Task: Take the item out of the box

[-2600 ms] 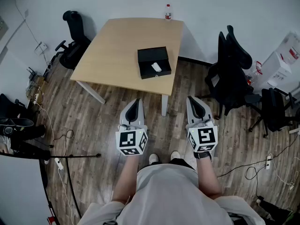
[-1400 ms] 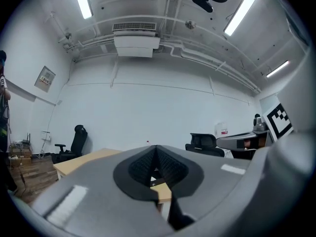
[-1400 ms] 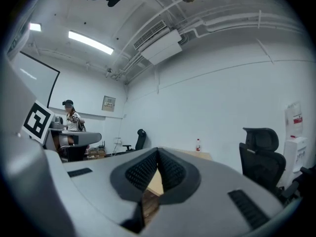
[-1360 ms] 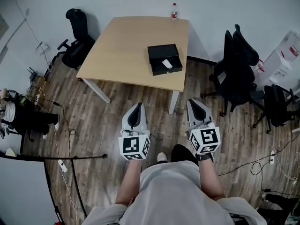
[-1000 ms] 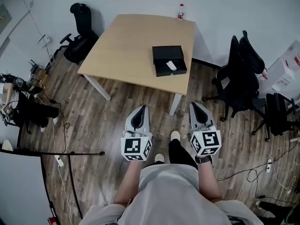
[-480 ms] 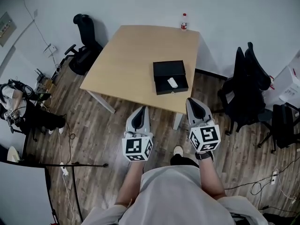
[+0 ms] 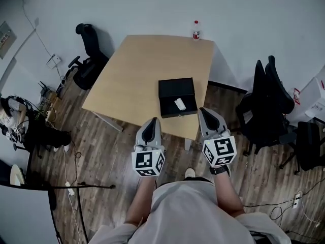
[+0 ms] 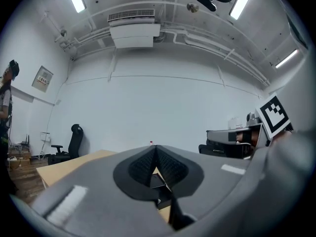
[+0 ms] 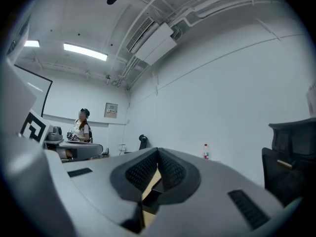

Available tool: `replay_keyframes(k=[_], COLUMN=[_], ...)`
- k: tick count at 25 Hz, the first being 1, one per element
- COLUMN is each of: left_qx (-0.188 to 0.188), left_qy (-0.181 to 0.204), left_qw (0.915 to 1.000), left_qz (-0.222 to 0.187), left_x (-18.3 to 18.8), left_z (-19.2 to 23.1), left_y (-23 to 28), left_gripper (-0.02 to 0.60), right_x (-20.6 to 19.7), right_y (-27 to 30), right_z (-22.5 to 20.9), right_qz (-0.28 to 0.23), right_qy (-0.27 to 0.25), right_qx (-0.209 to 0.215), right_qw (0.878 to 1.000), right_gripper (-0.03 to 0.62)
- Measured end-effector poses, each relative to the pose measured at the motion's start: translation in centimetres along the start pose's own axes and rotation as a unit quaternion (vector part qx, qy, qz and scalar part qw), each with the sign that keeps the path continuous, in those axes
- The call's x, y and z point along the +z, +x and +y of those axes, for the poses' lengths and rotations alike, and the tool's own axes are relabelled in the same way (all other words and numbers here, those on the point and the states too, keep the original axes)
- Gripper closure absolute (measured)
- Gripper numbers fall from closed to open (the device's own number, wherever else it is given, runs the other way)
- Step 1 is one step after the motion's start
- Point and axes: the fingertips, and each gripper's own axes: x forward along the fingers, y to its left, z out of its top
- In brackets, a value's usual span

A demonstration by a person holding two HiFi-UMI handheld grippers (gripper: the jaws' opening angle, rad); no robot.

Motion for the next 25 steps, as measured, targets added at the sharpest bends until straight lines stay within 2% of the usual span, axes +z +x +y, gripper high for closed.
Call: replay_keyframes(k=[6,13,21,25], left_qx=[-0.001,-0.004,-0.021,-0.031], left_qy=[0.004,-0.015,-0.019,-0.027], left_qw=[0.9993,0.9975,0.9957,0.9942], left_qz=[0.036,0.069,0.088,0.099], left_x=[-2.2,-5.1,-6.9,-8.2], left_z=[-2.3,-2.9,-2.1,-1.6], left_y=[2.6,5.0,8.4,10.3], left_gripper=[0.574,0.574,0.574,0.574], right_x=[-2.6,-4.7,-6.5,-8.3], right_y=[0.4,1.2,3.9,6.0], right_z=[-3.4,-6.2,-6.8,-7.0], right_qz=[0.024,0.046,0.067,0.102], right_qy=[0.028,0.046,0.038,0.016], right_qx=[0.006,0.008,0.018,0.016], right_qw=[0.999,0.998,0.997,0.995], right_gripper=[0.582,0.582,0.582,0.582])
